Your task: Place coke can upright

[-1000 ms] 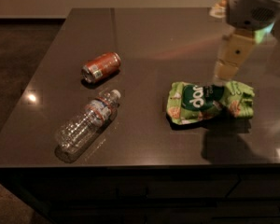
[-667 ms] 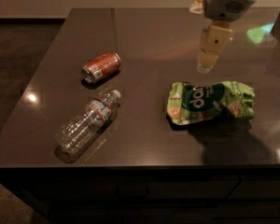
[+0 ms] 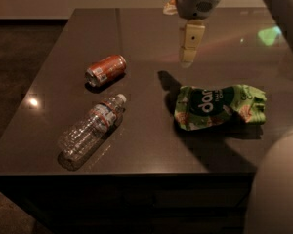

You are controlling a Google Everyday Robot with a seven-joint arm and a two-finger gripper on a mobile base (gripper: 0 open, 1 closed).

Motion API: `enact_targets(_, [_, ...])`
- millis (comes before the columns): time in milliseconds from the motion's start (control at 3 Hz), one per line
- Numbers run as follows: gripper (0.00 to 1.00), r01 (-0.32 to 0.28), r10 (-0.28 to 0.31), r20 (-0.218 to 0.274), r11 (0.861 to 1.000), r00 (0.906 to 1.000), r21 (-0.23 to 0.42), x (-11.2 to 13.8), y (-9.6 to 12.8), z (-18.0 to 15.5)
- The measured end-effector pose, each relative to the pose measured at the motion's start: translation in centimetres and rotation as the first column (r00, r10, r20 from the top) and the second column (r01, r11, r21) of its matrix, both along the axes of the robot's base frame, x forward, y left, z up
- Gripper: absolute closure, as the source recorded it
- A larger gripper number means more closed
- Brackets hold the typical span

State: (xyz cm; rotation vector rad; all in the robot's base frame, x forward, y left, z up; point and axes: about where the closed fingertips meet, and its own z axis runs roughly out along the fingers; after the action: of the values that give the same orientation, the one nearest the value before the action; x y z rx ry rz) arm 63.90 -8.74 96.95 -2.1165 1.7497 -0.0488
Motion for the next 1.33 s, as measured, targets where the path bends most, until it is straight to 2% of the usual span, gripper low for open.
enact_targets(333, [0.0,-0.112,0.113,0.009,0.993,0.9936,-0.028,0.7,3.2,-1.1])
enact_targets(667, [0.0,-0.198,0.199,0.001,0.978,0.98,-0.07,1.0,5.7,-2.6])
enact_targets(1000, [0.0,-0.271,0.27,-0.023,0.955,0.9625,-0.116,1.4,7.8,-4.2])
enact_targets(1333, [0.0,-0.336,0.333,-0.048,0.928,0.9417,-0.162,2.4,9.6,-5.9])
